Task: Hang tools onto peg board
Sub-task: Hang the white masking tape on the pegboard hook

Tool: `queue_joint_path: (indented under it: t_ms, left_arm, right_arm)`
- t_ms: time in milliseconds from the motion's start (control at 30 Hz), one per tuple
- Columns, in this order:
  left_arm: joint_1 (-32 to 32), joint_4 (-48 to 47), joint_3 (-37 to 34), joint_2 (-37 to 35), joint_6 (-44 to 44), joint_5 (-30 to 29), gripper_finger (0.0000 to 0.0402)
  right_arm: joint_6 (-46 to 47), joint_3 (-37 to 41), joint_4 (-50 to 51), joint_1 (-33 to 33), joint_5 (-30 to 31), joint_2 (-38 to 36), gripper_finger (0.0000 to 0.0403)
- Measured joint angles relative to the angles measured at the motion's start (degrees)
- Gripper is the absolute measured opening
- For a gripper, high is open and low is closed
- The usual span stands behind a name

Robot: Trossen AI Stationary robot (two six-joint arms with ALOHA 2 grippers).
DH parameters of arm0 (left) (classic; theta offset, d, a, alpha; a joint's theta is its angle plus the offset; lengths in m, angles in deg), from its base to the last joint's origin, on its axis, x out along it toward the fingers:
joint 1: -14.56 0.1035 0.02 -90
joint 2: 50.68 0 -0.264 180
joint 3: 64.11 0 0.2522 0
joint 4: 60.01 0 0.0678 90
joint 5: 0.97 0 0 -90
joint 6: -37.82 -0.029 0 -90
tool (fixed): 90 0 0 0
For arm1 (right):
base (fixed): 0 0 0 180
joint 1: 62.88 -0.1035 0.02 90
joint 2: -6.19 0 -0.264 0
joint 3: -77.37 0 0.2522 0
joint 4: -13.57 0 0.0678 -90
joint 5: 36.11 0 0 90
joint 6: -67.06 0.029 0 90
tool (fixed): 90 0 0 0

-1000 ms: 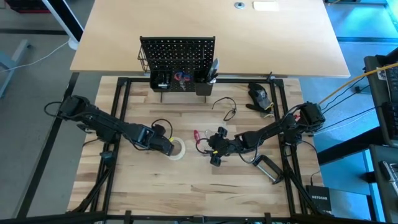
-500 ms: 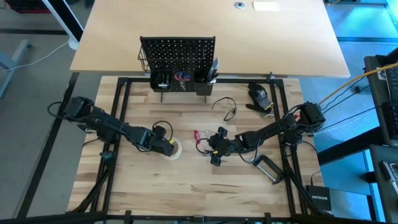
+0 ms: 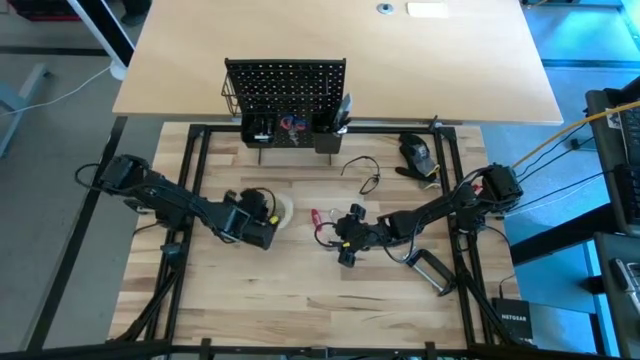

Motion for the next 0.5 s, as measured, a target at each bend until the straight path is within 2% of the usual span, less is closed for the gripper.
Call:
queue_joint_path:
  t_ms: [100,200,400,500]
  left_arm:
    - [1.68,-2.04,-0.13,-0.42,-1.47,-11.01,0.0069]
    - [4.54,0.07,-0.85,-0.46,-6.16,-19.34,0.0073]
    - [10.33,7.52,-5.44,-0.42,-11.29,-25.10,0.0068]
    - [12.08,12.49,-8.86,-0.42,-10.24,-29.01,0.0070]
  right_arm:
    - [0.00,0.00,0.03,-0.02,0.22,0.00,0.0237]
    - [0.00,0.00,0.03,0.00,0.42,0.00,0.0237]
    - [0.01,0.00,0.00,0.00,0.53,0.18,0.0237]
    - [0.00,0.00,-0.28,0.00,0.57,0.84,0.0237]
